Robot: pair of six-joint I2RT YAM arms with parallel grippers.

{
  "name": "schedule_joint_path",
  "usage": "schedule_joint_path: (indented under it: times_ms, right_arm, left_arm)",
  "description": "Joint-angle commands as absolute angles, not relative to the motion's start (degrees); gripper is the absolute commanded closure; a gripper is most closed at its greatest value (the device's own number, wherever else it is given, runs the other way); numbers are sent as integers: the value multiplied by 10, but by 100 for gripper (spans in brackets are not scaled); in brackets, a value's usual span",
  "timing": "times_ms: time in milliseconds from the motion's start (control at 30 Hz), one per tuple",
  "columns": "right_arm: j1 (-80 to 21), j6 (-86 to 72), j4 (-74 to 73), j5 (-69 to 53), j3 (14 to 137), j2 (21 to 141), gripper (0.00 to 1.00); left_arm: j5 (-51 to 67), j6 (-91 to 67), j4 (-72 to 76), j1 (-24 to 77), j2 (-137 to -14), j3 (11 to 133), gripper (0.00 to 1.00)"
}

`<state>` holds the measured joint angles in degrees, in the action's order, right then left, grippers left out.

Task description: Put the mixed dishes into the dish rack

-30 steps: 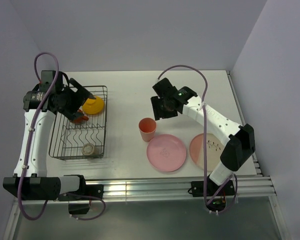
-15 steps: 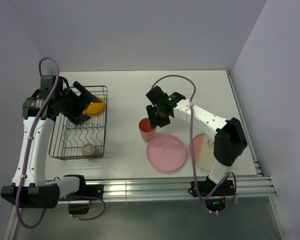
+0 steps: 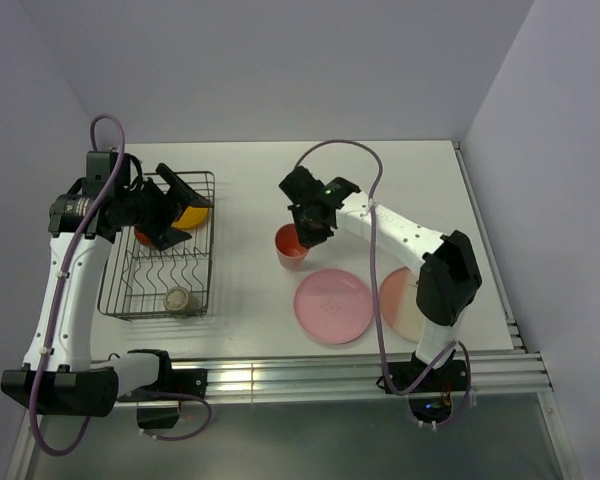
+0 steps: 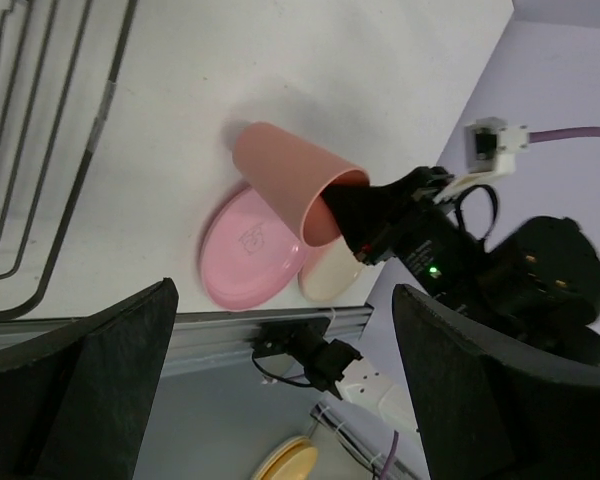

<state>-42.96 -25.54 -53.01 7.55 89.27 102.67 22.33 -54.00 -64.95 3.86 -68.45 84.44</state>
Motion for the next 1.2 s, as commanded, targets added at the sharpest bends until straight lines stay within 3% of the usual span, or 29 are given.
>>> schedule_joint_path:
  times_ms: [0, 133, 267, 500, 833, 1167]
  right_arm:
    - [-421, -242, -567, 89, 967, 948, 100]
    - [-370, -234, -545, -94, 970, 883, 100]
    - [-296, -278, -461, -353, 898, 808, 100]
    - [-252, -452, -267, -566, 774, 760, 100]
    - [-250, -733, 89, -644, 660, 759, 100]
    - [-250, -1006, 418, -644, 557, 803, 100]
  left_arm:
    - [282, -519, -607, 47, -690, 834, 5]
    - [402, -536, -532, 60, -699, 817, 5]
    - [441, -557, -460, 88, -709, 831, 4]
    - [434, -583, -404, 137, -727, 842, 3]
    - [474, -602, -310, 169, -707, 810, 2]
    - [544, -638, -216, 175, -655, 767, 2]
